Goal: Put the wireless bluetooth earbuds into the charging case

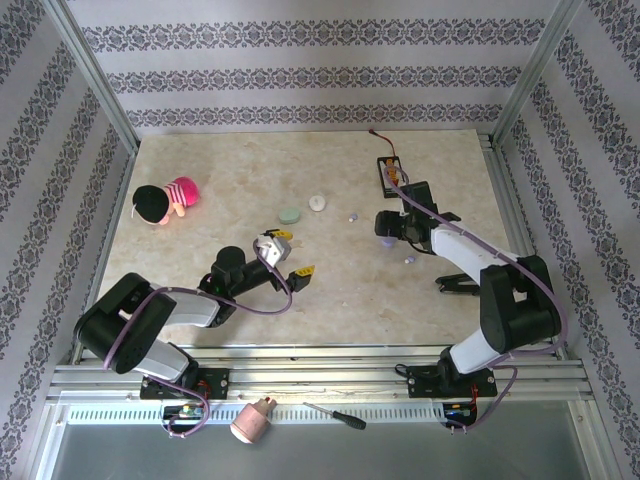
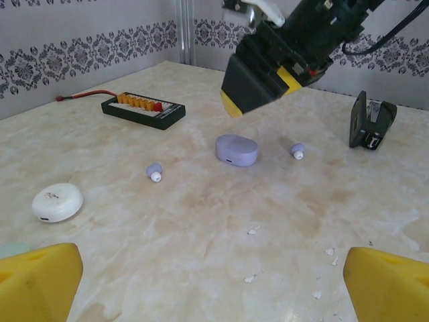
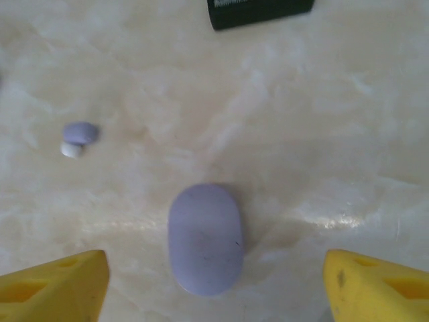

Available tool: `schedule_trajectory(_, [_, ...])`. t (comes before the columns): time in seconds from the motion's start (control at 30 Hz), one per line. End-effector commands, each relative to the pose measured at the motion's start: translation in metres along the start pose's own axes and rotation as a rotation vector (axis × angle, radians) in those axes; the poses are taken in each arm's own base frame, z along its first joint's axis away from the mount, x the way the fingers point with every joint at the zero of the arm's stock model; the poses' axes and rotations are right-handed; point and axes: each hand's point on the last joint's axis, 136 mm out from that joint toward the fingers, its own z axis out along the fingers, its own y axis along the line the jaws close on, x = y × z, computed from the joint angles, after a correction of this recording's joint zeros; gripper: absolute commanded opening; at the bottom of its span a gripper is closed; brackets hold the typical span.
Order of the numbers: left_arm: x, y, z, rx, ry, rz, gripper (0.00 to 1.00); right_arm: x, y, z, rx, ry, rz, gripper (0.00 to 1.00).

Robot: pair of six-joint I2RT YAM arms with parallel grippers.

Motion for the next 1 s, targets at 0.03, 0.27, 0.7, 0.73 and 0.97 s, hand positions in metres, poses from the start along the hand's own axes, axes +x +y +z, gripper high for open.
schedule_trajectory(0.03, [-0.017, -0.007, 0.007, 0.04, -0.058, 0.002, 0.99, 0.021, -0.003, 0.016, 0.01, 0.11, -0.029, 0.73])
schedule_trajectory(0.27, [-0.018, -0.006, 0.007, 0.036, -0.059, -0.004, 0.99, 0.027, 0.001, 0.035, 0.023, 0.17, -0.028, 0.6])
schedule_trajectory(0.7, [-0.015, -0.007, 0.008, 0.041, -0.058, -0.007, 0.99, 0.023, 0.004, 0.045, 0.018, 0.189, -0.031, 0.4])
schedule_trajectory(0.73, [-0.015, -0.007, 0.008, 0.041, -0.057, -0.007, 0.99, 0.024, 0.004, 0.044, 0.016, 0.192, -0.035, 0.39])
schedule_trajectory(0.97, [-0.013, -0.006, 0.009, 0.037, -0.06, -0.006, 0.99, 0.038, 0.033, 0.025, -0.034, 0.216, -0.148, 0.39])
